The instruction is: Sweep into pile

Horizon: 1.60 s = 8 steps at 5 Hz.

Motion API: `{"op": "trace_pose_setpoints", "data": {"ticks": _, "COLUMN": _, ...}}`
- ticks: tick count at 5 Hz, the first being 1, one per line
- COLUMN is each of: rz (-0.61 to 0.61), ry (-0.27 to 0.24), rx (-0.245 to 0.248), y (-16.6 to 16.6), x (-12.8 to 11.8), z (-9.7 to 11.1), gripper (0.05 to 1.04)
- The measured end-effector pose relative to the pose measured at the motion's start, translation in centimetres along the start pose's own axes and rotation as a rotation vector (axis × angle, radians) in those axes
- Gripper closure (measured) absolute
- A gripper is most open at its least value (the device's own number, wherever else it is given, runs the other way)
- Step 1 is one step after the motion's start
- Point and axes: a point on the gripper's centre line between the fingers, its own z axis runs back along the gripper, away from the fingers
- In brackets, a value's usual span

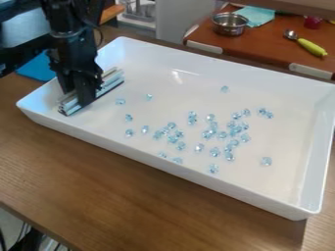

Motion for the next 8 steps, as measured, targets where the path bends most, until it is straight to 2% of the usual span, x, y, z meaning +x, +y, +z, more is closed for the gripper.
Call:
{"op": "trace_pose_setpoints", "data": {"ticks": 2, "rz": -0.001, "ry": 0.039, "rx": -0.032, "y": -2.2, "x": -0.6, "z": 0.1, "gripper": 0.711}}
{"op": "trace_pose_setpoints", "data": {"ticks": 3, "rz": -0.02, "ry": 0.069, "rx": -0.048, "y": -4.7, "x": -0.6, "z": 0.2, "gripper": 0.711}}
{"op": "trace_pose_setpoints", "data": {"ticks": 4, "rz": -0.029, "ry": 0.079, "rx": -0.055, "y": -6.7, "x": -0.7, "z": 0.3, "gripper": 0.711}}
{"op": "trace_pose_setpoints", "data": {"ticks": 6, "rz": -0.056, "ry": 0.07, "rx": -0.06, "y": -10.3, "x": -1.1, "z": 0.4, "gripper": 0.711}}
{"op": "trace_pose_setpoints", "data": {"ticks": 8, "rz": -0.06, "ry": 0.089, "rx": -0.087, "y": -14.3, "x": -1.6, "z": 0.7, "gripper": 0.711}}
